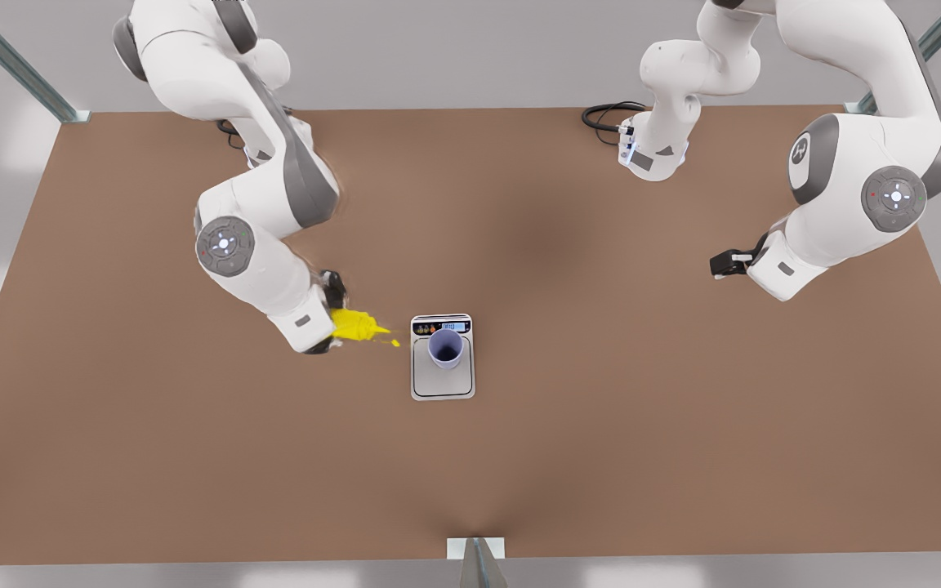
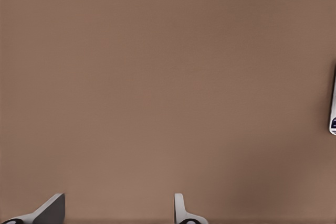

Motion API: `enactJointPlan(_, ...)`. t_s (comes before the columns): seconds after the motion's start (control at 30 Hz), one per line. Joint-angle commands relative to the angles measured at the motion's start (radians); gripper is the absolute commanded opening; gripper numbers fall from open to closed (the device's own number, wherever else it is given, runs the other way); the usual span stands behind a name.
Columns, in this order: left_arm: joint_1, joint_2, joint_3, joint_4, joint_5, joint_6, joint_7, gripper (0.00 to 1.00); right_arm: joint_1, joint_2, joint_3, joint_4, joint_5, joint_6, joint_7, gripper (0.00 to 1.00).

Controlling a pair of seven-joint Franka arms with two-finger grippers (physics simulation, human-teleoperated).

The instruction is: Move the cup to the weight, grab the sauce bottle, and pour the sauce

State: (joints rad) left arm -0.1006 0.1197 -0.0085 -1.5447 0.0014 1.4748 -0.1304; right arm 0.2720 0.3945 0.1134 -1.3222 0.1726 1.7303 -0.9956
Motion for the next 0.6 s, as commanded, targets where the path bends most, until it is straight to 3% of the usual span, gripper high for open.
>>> enactJointPlan(0.0, -0.001, 0.000, -0.001, 0.000, 0.000, -0.001, 0.000, 1.00, -0.006, 0.000, 0.000, 0.000, 0.011, -0.001, -0.013, 0.52)
enactJointPlan(0.23, -0.002, 0.006, -0.001, 0.006, 0.003, -0.004, -0.005, 1.00, -0.240, 0.015, 0.000, -0.008, 0.401, -0.029, -0.379, 0.52)
enactJointPlan(0.57, -0.007, 0.028, -0.004, 0.008, 0.005, -0.007, 0.002, 1.00, -0.353, 0.259, 0.000, -0.052, 0.834, -0.037, -0.879, 0.52)
